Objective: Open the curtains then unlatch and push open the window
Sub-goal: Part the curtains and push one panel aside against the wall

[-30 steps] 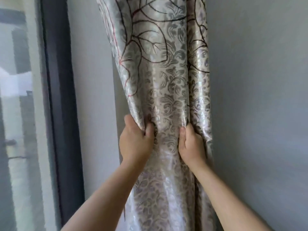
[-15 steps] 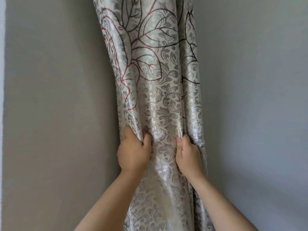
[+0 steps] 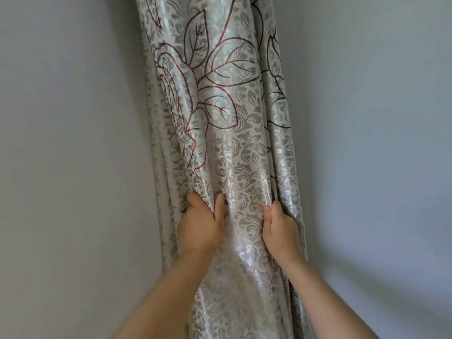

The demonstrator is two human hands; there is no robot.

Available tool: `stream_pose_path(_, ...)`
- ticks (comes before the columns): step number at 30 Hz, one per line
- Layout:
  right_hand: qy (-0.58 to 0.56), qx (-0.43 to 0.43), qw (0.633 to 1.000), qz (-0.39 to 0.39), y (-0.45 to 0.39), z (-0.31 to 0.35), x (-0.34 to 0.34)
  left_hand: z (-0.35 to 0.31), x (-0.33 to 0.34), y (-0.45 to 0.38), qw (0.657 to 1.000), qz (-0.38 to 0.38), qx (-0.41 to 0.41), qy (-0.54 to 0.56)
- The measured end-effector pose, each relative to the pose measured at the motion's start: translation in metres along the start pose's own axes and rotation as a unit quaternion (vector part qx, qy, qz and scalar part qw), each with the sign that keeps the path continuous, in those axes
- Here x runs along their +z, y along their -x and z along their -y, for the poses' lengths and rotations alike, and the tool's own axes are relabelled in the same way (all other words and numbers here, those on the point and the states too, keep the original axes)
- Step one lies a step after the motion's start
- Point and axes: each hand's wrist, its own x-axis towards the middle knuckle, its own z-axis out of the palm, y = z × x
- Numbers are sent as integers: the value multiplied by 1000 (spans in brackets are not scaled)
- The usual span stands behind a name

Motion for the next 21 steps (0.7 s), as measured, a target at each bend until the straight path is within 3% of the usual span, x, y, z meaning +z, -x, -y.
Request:
stream_pose_path(5,4,-23,999,33,13,22,-12,1,-47,1,980,-57,-124,143)
stream_pose_path(8,-81,-14,997,-16,25,46,-30,-2,-83,-20,969,-115,-138,171)
stream_pose_path(11,-123,14,986,-115,30,82,-51,-8,-109,-29,976,-91,-93,176)
stream_pose_path(14,-92,44,983,-151,13,116,-76,-20,-119,-21,979,-48,-76,181)
stream_pose_path(18,-130,83,982,-106,-18,134,-101,-24,-126,-17,976,8,-96,195)
stream_pose_path(21,-54,32,994,-91,-22,137,-93,-21,-122,-17,969,33,-97,226)
